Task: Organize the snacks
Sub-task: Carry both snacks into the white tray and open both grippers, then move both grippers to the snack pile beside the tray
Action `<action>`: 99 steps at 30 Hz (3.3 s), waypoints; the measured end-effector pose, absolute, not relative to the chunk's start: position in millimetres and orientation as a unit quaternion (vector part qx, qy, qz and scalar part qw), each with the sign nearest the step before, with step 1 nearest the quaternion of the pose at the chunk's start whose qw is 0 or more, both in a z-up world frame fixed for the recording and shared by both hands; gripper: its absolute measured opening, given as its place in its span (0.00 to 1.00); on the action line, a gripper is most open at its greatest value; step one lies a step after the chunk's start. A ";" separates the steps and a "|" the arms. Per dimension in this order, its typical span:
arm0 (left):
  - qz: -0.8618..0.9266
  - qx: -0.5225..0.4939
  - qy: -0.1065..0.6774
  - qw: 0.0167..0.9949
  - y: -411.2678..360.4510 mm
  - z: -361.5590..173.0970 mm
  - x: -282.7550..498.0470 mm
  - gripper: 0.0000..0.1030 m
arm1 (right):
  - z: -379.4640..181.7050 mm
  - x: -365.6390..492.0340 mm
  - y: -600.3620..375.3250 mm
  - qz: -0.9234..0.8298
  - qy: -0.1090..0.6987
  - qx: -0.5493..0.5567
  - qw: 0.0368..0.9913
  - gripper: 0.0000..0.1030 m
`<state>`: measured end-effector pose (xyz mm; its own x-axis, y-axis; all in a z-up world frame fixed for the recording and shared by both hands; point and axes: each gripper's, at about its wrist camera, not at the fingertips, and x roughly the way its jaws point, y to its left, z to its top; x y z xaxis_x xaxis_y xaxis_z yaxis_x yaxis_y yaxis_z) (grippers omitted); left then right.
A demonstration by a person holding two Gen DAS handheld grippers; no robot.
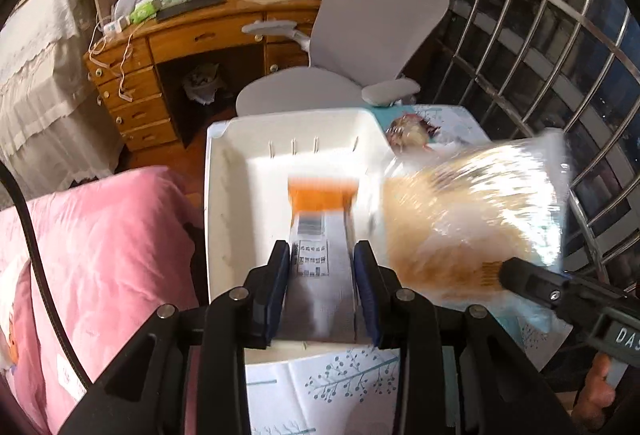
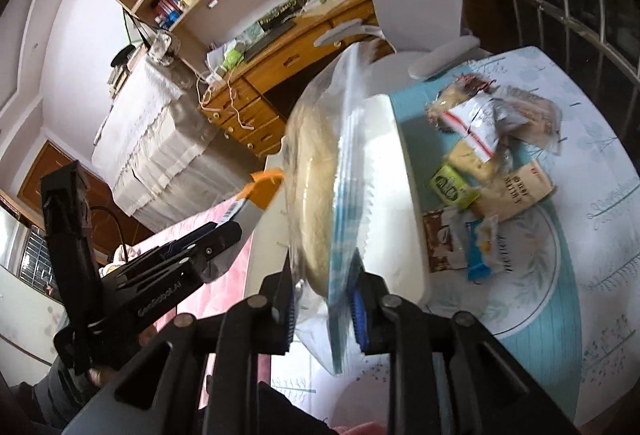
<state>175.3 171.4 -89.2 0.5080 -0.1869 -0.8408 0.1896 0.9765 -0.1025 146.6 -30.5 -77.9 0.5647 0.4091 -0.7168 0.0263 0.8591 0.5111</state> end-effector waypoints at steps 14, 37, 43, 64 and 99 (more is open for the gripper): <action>-0.124 0.011 0.544 0.830 154.4 -119.8 159.1 0.46 | -109.8 134.6 -55.6 0.043 0.501 0.293 0.813 0.54; -0.126 -0.038 0.569 0.812 70.2 -135.8 125.7 0.66 | -116.0 105.3 -158.6 -0.012 0.509 0.193 0.839 0.54; -0.105 -0.060 0.570 0.813 42.7 -138.9 127.7 0.72 | -117.2 120.8 -180.8 -0.003 0.517 0.102 0.850 0.54; 0.026 -0.137 0.581 0.802 -42.1 -199.6 165.4 0.74 | -172.3 189.2 -213.3 0.226 0.513 -0.193 0.805 0.65; 0.105 -0.174 0.551 0.809 -53.2 -288.4 216.2 0.54 | -256.7 265.4 -172.9 0.403 0.431 -0.270 0.761 0.74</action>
